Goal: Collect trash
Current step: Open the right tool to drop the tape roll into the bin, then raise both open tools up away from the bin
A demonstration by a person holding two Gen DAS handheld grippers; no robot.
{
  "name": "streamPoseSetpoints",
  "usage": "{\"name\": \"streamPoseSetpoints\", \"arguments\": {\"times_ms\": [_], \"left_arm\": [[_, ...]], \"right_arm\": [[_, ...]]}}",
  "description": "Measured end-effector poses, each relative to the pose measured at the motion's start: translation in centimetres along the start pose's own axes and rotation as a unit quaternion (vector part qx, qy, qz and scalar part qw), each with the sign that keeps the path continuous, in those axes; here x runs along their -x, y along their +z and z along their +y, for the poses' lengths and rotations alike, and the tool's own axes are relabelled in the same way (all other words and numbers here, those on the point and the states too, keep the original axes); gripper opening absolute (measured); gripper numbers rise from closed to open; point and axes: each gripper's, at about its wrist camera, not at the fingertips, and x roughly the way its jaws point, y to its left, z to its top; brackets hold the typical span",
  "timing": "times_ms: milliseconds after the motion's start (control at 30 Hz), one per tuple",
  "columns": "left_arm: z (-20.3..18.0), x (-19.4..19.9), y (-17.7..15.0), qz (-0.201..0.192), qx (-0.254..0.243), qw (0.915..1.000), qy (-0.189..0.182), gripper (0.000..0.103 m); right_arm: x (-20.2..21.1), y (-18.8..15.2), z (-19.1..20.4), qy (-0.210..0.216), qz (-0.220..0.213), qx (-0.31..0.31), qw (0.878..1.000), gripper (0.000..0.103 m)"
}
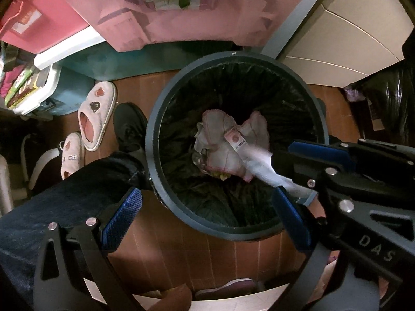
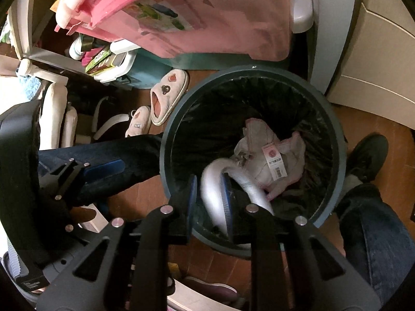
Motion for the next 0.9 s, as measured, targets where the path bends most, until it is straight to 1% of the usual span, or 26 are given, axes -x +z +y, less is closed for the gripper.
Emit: {"name": "streamPoseSetpoints", "arguments": {"times_ms": [133, 200, 333, 367, 400, 433, 467, 500, 533, 600, 700, 900], "left_arm": [[0.0, -0.1, 0.1, 0.000, 0.000, 1.0000, -0.001, 0.098], [0.1, -0.1, 0.1, -0.001, 0.001, 1.0000, -0.002, 0.098], [0.0, 0.3, 0.0, -0.003, -0.002, 1.0000, -0.002, 0.098], [0.0, 0.5, 0.0, -0.006, -0.003, 1.0000, -0.001, 0.098], [-0.1, 0.7, 0.0, -0.008, -0.004, 1.0000, -0.001, 0.098], [-0.2, 0.9, 0.0, -0.010, -0.003, 0.9999, -0.002, 0.098], [-0.2, 1.2, 0.0, -0.012, -0.001, 0.9999, -0.003, 0.098], [-0.2, 1.4, 0.0, -0.014, 0.000, 0.9999, -0.005, 0.098], [-0.2, 1.7, 0.0, -0.016, 0.001, 0.9998, -0.007, 0.098], [-0.2, 2.5, 0.0, -0.024, 0.003, 0.9997, -0.009, 0.098], [-0.5, 3.7, -0.1, -0.036, 0.002, 0.9993, -0.010, 0.098], [-1.2, 6.2, -0.7, -0.059, 0.000, 0.9981, -0.016, 0.098]], "right_arm": [[-0.1, 0.0, 0.0, -0.003, -0.001, 0.002, 1.000, 0.027], [0.1, -0.1, 0.0, -0.004, -0.003, 0.002, 1.000, 0.032], [0.4, -0.3, 0.0, -0.009, -0.007, 0.004, 1.000, 0.034], [0.6, -0.4, -0.1, -0.010, -0.009, 0.003, 1.000, 0.038], [0.9, -0.4, -0.1, -0.011, -0.013, 0.001, 1.000, 0.046], [1.2, -0.4, 0.0, -0.011, -0.017, 0.001, 1.000, 0.051], [1.6, -0.5, 0.0, -0.013, -0.024, 0.001, 1.000, 0.058], [2.0, -0.6, 0.1, -0.016, -0.029, 0.000, 0.999, 0.063], [2.3, -0.5, 0.1, -0.018, -0.031, -0.001, 0.999, 0.065], [3.1, -0.6, 0.4, -0.024, -0.040, 0.000, 0.999, 0.072], [4.4, -0.8, 0.7, -0.033, -0.053, 0.004, 0.998, 0.079], [7.5, -1.7, 2.0, -0.050, -0.080, 0.009, 0.995, 0.087]]}}
